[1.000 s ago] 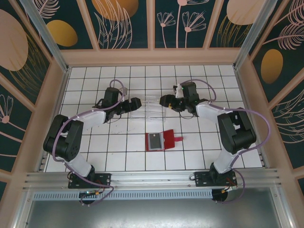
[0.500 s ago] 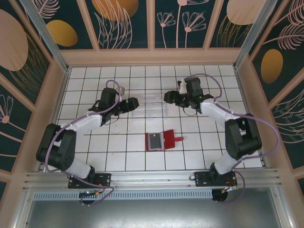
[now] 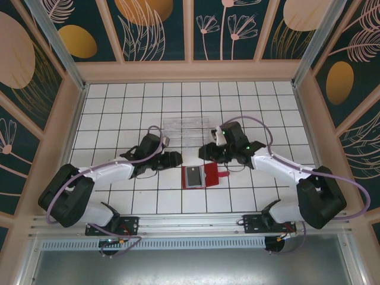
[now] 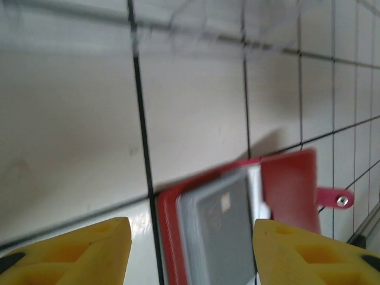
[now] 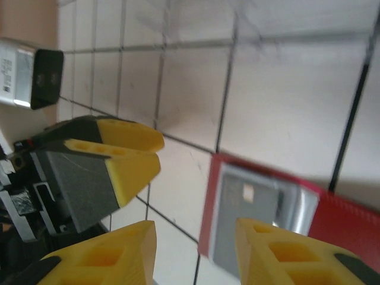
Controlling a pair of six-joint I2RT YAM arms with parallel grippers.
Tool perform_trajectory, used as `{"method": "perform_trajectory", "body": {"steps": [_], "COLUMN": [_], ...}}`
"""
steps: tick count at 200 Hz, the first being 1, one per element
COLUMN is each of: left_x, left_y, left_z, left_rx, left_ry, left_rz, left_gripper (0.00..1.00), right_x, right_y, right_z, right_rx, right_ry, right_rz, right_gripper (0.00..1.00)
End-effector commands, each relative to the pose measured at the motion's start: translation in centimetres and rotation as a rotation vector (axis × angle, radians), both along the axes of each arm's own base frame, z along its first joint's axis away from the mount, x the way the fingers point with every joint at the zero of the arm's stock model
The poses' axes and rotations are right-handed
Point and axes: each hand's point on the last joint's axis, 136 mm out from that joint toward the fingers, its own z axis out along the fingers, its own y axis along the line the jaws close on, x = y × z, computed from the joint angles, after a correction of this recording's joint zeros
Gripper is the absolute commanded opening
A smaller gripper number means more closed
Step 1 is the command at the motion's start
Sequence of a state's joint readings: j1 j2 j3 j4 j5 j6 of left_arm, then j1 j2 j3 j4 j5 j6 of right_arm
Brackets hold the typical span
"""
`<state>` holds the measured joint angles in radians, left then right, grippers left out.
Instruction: Take the credit cards out of the card holder
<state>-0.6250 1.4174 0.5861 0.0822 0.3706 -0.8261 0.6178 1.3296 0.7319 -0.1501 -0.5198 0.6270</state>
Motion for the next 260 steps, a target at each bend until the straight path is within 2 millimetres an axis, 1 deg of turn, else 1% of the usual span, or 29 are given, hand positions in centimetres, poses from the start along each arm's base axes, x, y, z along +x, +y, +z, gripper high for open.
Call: {"method": "perform_trajectory", "body": {"steps": [1,12,19,47,72,93,105,123,138,168,211,230,260], "left_x": [-1.4,-1.9,-2.2,-2.3,-2.6,-2.8,-3.1,-3.4,-3.5,-3.9,-4.1,-4.3,-4.5], "left_y": [-1.1,-1.4,-1.5,-2.1,-3.5,-4.2,-4.7,-5.3,-5.4,-4.6,-3.5,-3.2,-3.2], "left_z": [-0.2,-0.4,-0.6,-0.7,-0.3,-0.6,-0.7,-1.1,-1.6,-3.1,-4.0,-4.7,-5.3], "left_rx": [-0.040,-0.037,-0.032,-0.025,-0.036,-0.033,-0.046,-0.050,-0.035,0.029,0.086,0.106,0.112], "left_ry": [0.049,0.060,0.070,0.113,0.139,0.158,0.167,0.185,0.195,0.224,0.225,0.233,0.247], "left_rz": [-0.006,-0.016,-0.018,-0.014,-0.029,-0.041,-0.055,-0.075,-0.075,-0.062,-0.049,-0.047,-0.054], "left_gripper": [0.55,0.51,0.47,0.36,0.30,0.25,0.20,0.19,0.20,0.20,0.19,0.16,0.14], "right_x": [-1.9,-2.5,-2.7,-3.2,-3.2,-3.2,-3.4,-3.6,-3.7,-3.8,-4.4,-4.5,-4.5], "right_y": [0.2,0.0,-0.1,0.3,0.6,0.5,0.5,0.5,0.6,0.7,1.0,1.2,1.3], "right_z": [-0.5,-1.2,-1.5,-2.0,-2.8,-3.4,-3.7,-4.1,-4.3,-4.9,-5.7,-6.0,-6.3], "right_rx": [0.056,0.053,0.050,0.045,0.029,0.013,0.003,-0.011,-0.015,-0.029,-0.030,-0.031,-0.038], "right_ry": [0.063,0.083,0.091,0.109,0.124,0.131,0.141,0.153,0.157,0.169,0.196,0.206,0.212], "right_rz": [-0.004,-0.005,-0.003,0.019,0.021,0.018,0.019,0.023,0.026,0.026,0.042,0.053,0.050], "right_gripper": [0.37,0.33,0.31,0.24,0.22,0.21,0.20,0.20,0.19,0.17,0.16,0.16,0.17]}}
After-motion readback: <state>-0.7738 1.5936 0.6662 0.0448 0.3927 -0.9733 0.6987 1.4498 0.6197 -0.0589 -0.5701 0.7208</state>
